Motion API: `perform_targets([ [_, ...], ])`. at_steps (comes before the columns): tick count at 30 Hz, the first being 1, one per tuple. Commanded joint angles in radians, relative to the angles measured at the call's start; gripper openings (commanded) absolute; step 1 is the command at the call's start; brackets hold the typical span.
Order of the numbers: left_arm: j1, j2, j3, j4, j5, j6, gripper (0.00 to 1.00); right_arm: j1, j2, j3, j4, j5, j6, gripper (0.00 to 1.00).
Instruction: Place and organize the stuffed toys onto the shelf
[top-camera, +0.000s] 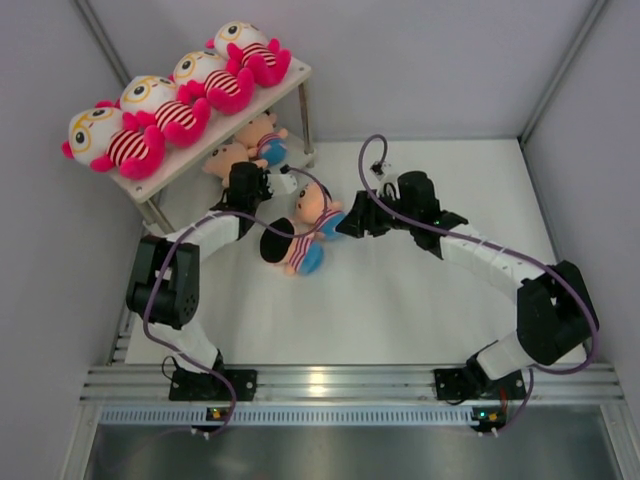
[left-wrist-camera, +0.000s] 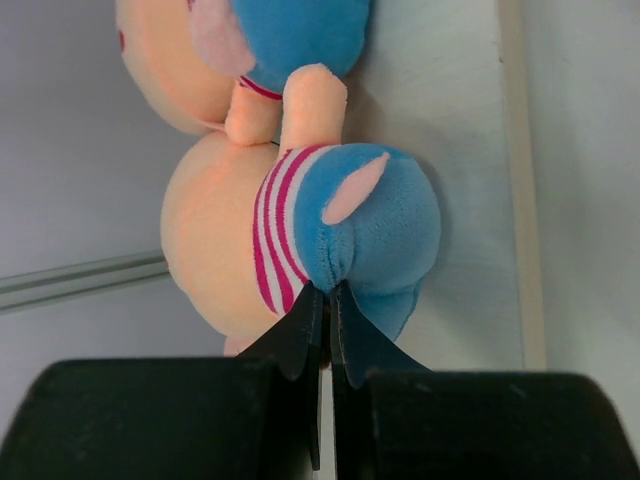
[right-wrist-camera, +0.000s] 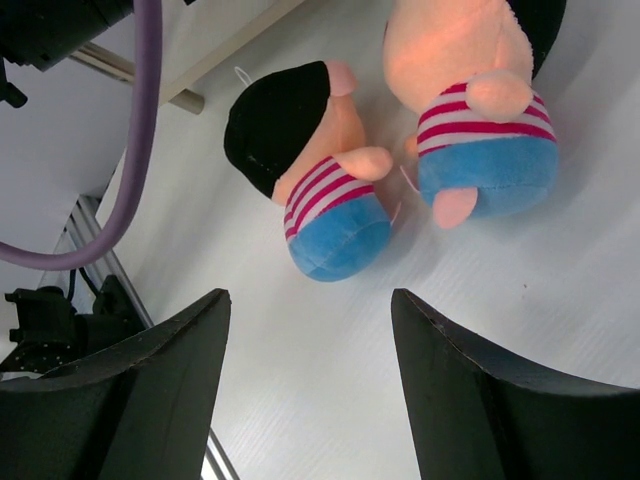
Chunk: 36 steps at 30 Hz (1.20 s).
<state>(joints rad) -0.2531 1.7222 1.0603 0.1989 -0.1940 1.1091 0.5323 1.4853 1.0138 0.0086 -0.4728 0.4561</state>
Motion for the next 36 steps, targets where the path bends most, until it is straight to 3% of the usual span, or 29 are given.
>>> perform_targets([
  [1, 0.008, 0.025, 0.069, 0.099, 0.064, 0.024, 0.00, -0.018, -0.030, 0.006, 0.019, -0.015, -0.020, 0.66],
  [13, 0.008, 0.019, 0.038, 0.100, 0.117, 0.083, 0.00, -0.025, -0.022, 0.016, 0.017, -0.015, -0.014, 0.66],
  [14, 0.008, 0.019, 0.035, 0.099, 0.119, 0.086, 0.04, -0.023, -0.026, 0.016, 0.017, -0.016, -0.011, 0.66],
  [15, 0.008, 0.017, 0.033, 0.099, 0.120, 0.087, 0.40, -0.025, -0.026, 0.014, 0.019, -0.017, -0.011, 0.66],
  [16, 0.008, 0.008, 0.033, 0.099, 0.120, 0.087, 0.56, -0.025, -0.029, 0.012, 0.016, -0.012, -0.010, 0.66],
  [19, 0.006, -0.019, 0.029, 0.099, 0.113, 0.093, 0.82, -0.025, -0.045, 0.009, -0.033, 0.054, -0.028, 0.70],
  [22, 0.006, -0.074, 0.004, 0.083, 0.137, 0.112, 0.84, -0.026, -0.030, -0.004, -0.067, 0.112, -0.045, 0.77],
  [30, -0.061, -0.266, 0.019, -0.142, 0.222, -0.032, 0.87, -0.052, 0.056, -0.012, -0.018, 0.069, 0.018, 0.76],
  [32, -0.118, -0.303, 0.052, -0.263, 0.205, -0.164, 0.80, -0.052, 0.041, -0.024, -0.018, 0.091, 0.019, 0.76],
  [36, -0.259, -0.361, 0.119, -0.489, 0.076, -0.429, 0.75, -0.063, -0.028, -0.082, -0.022, 0.167, 0.029, 0.76],
])
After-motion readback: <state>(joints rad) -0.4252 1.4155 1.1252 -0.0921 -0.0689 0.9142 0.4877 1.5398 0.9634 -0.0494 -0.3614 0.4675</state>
